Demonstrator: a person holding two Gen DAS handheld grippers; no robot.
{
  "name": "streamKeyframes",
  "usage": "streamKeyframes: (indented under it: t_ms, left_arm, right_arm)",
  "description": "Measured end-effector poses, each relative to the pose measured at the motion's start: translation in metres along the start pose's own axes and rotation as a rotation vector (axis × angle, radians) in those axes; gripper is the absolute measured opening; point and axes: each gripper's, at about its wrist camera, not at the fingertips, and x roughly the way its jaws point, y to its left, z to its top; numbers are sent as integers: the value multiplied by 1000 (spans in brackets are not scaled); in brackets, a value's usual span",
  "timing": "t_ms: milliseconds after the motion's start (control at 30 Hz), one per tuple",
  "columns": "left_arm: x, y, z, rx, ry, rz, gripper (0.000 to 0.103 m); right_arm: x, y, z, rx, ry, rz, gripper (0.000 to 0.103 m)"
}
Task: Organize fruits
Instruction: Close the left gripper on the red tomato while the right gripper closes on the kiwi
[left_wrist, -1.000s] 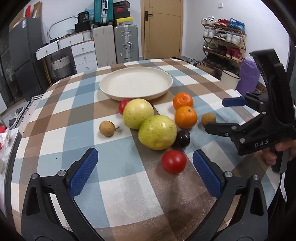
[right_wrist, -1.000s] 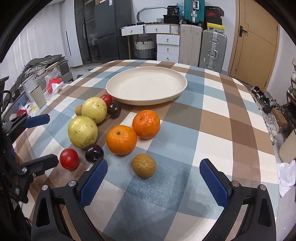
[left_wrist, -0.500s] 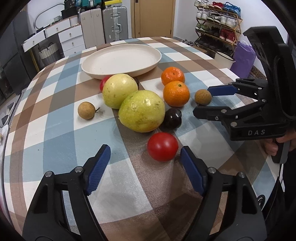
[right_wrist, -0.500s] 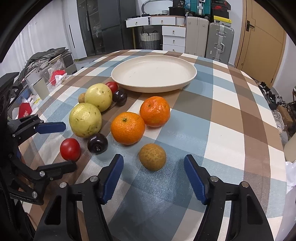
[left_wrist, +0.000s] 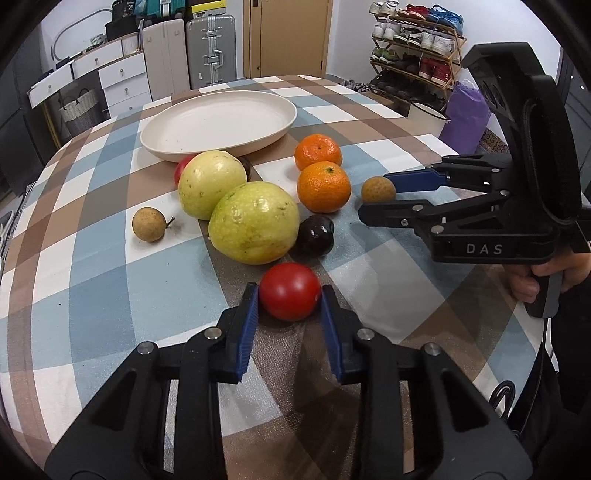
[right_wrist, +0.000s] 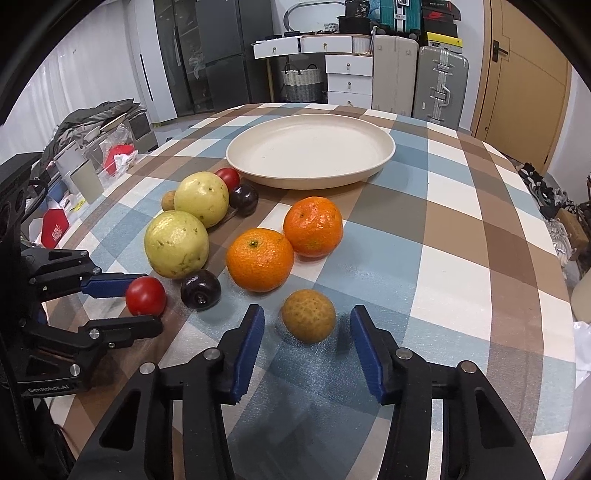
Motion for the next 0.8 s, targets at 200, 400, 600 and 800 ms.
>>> streamKeyframes:
  t_ms: [200, 400, 600, 800]
  left_arm:
    - [-5, 2, -1, -14, -17, -11, 30]
    - [-12, 1, -1, -1, -44, -11, 30]
    - [-19, 0, 0, 10, -70, -11, 30]
    - [-34, 0, 3, 3, -125, 0, 30]
  right_arm:
    - [0, 0, -1, -6, -1, 3, 38]
    - [-1, 2, -2, -17, -7, 10, 29]
    - [-5, 1, -3, -24, -18, 8, 28]
    - [-17, 0, 0, -18, -49, 16, 28]
